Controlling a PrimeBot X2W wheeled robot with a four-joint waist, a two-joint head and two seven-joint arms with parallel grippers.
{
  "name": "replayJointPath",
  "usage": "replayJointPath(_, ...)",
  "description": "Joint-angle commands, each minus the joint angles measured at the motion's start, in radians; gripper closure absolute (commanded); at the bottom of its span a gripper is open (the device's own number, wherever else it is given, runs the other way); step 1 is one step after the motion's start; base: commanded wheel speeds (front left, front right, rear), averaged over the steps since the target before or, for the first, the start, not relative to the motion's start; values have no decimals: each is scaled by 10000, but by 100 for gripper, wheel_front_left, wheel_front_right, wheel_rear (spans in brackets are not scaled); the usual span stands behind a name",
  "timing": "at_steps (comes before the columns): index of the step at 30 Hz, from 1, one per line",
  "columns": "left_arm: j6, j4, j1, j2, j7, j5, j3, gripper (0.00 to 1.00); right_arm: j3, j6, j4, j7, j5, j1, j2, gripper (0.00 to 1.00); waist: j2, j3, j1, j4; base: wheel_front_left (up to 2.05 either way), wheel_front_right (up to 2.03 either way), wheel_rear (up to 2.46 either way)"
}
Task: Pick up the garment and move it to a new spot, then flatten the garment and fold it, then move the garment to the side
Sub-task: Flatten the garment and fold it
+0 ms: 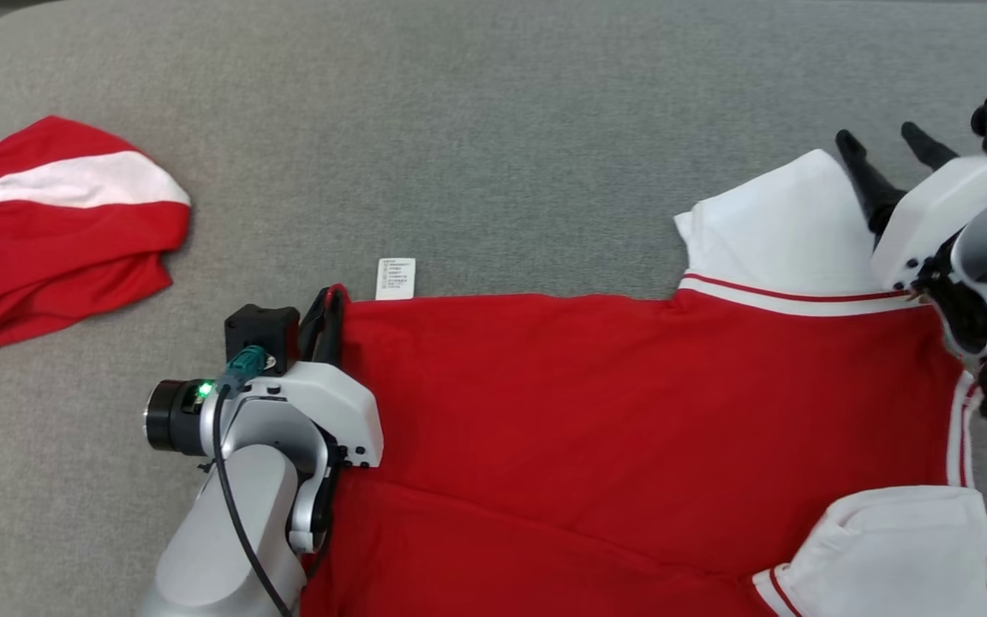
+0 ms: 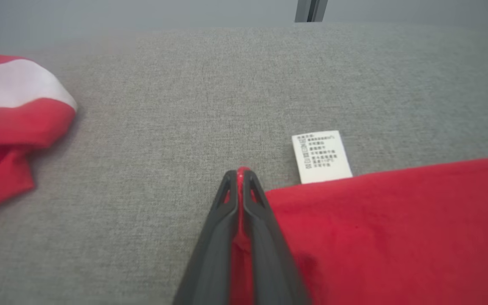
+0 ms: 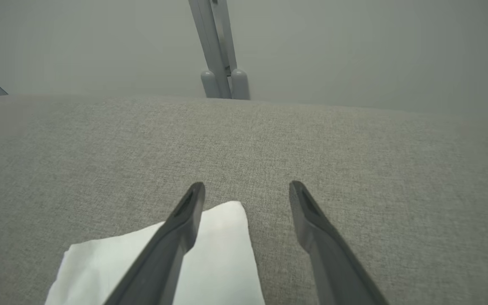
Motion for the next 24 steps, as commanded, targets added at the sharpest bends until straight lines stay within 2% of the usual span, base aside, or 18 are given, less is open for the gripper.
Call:
replayJointPath(1,27,-11,-150,56,-24,43,-8,100,80,-1,121,89,23,-166,-144,0,0,199,0,214,0,0,0)
replayJointPath(8,15,131,-503,-126,-136,20,-310,100,1110,-1,1557,954,854,-1268,-480,0,0,465,0,551,0,0,0)
replayJointPath(17,62,297,-730,-201,-215,-102,-517,100,2137,1,2157,1181,1401,-1692,-465,0,0,615,0,619,0,0,0)
replayJointPath(18,64,322,-763,-202,-220,-120,-533,100,2264,1,2143,1128,1473,-1714,-473,57,0,626,0,617,0,0,0)
replayJointPath(19,68,350,-788,-205,-232,-132,-543,100,2372,1,2119,1095,1548,-1749,-497,95,0,634,0,614,0,0,0)
replayJointPath(20,79,370,-805,-212,-232,-149,-555,100,2488,1,2113,1041,1627,-1755,-509,100,0,638,0,610,0,0,0)
replayJointPath(24,103,491,-832,-215,-287,-203,-547,100,2908,-1,2096,785,1897,-1825,-638,100,0,614,0,573,0,0,0)
